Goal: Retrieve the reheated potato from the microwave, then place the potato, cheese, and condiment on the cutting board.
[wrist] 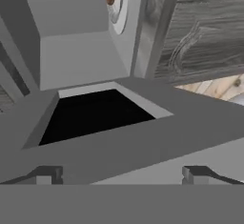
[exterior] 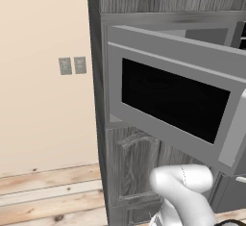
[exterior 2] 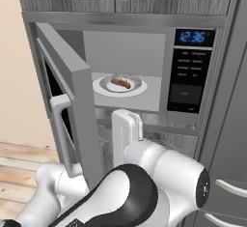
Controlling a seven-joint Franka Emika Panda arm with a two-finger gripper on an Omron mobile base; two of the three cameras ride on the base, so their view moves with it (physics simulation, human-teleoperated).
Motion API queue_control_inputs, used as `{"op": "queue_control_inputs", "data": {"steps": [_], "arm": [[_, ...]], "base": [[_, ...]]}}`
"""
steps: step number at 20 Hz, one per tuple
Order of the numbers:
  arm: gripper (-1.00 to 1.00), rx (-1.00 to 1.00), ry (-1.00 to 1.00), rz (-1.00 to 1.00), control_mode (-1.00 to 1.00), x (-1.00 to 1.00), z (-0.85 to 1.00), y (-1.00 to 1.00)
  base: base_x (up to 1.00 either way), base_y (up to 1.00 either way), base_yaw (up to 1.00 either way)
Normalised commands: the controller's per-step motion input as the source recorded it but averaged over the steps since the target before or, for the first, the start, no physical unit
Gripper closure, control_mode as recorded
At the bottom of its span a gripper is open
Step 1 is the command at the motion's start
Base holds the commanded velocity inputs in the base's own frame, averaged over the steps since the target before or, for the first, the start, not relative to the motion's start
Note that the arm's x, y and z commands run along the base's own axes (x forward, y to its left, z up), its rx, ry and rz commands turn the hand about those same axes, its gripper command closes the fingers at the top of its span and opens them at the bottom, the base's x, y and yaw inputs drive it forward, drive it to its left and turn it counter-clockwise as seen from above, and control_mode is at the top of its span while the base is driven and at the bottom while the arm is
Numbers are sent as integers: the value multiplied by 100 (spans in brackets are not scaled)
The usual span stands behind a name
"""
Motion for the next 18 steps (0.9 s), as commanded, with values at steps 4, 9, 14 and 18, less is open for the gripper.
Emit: {"op": "queue_control_inputs", "data": {"steps": [4, 9, 14, 18], "arm": [[-100, 9, 0, 4, -100, 63, -20, -29], [-100, 8, 0, 4, -100, 56, -17, -5], [-100, 3, -4, 2, -100, 38, -19, -2], [-100, 1, -11, 2, -100, 24, -16, -1]], "base": [[0, 0, 0], [0, 0, 0], [0, 0, 0], [0, 0, 0]]}}
